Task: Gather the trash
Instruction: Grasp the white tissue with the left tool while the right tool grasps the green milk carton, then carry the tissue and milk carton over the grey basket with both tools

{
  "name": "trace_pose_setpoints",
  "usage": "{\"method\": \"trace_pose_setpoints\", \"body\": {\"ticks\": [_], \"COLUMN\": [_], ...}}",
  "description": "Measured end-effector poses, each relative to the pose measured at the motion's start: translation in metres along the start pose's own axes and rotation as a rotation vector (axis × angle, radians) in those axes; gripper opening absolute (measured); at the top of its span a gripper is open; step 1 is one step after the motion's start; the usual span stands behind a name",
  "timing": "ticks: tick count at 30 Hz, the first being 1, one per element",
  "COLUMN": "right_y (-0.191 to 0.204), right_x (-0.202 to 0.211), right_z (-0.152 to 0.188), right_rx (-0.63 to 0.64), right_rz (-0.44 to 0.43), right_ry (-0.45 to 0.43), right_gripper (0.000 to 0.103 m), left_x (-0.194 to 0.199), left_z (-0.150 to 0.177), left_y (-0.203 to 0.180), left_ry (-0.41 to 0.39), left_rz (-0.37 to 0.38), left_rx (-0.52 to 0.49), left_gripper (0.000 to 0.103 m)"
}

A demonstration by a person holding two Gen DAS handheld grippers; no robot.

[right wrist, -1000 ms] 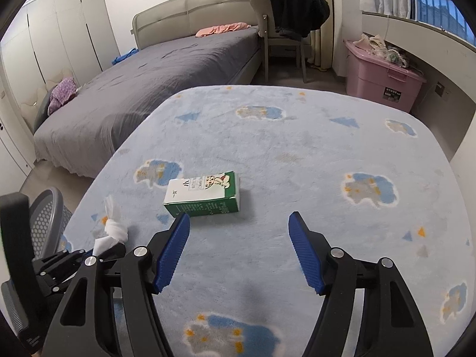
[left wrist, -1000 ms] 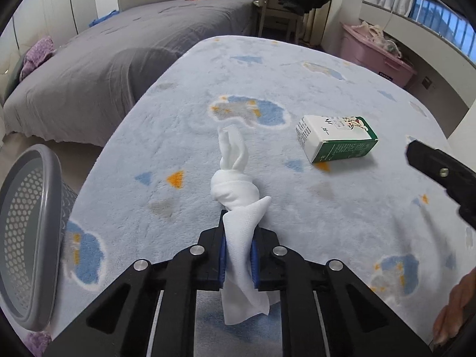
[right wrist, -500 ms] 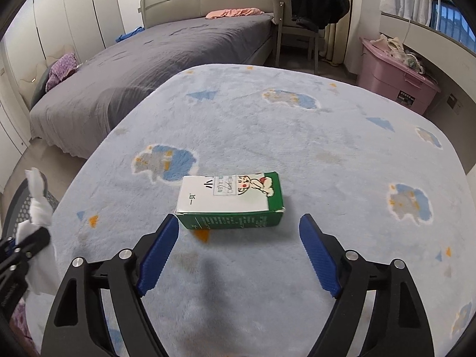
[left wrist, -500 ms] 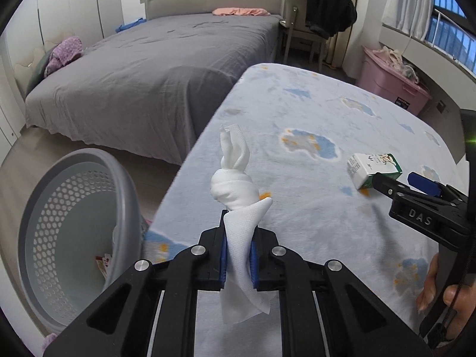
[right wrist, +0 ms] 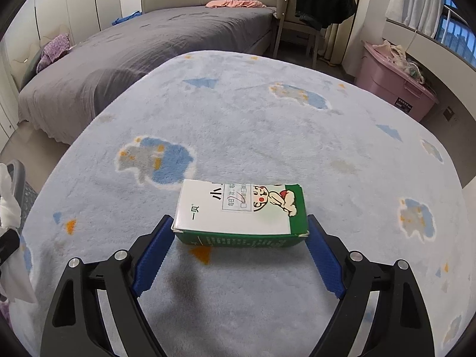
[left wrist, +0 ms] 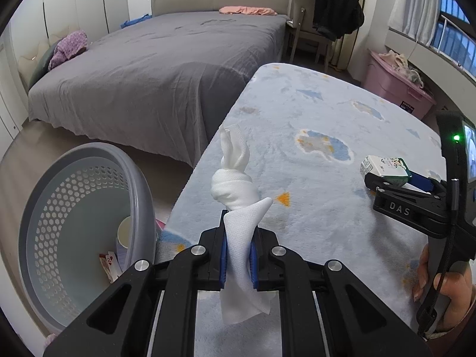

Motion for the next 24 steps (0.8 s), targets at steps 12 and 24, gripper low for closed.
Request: {"method": "trace_pose_setpoints", "body": {"ticks": [12,24], "right_y": [0.000,0.080], "right_x": [0.007,0.091], "right_z": [0.002,0.021], "right_rx": [-0.038,-0.008], "right_rz": [-0.040,-0.154], "right_ry": [-0.046,-0.149], "right_gripper": [0.083,0.083], "left_x": [0.006,0.043], "left_z": [0.002,0.005], "left_y": [0.013,0.079], "left_ry": [-0.002,-0.032], "left_rz": [-0.001,-0.041], "left_rx": [0.019,0.066], "left_gripper": [0.012,0.012]}}
Point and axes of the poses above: each gripper's, at about its wrist camera, not at the fingertips, and x roughly against the way its jaws point, y to its left, z to its underside, the point moved 3 cm from there along -x, roughly the way its jaws point, and after that the axes turned 9 degrees about x, right-handed, at the moved point
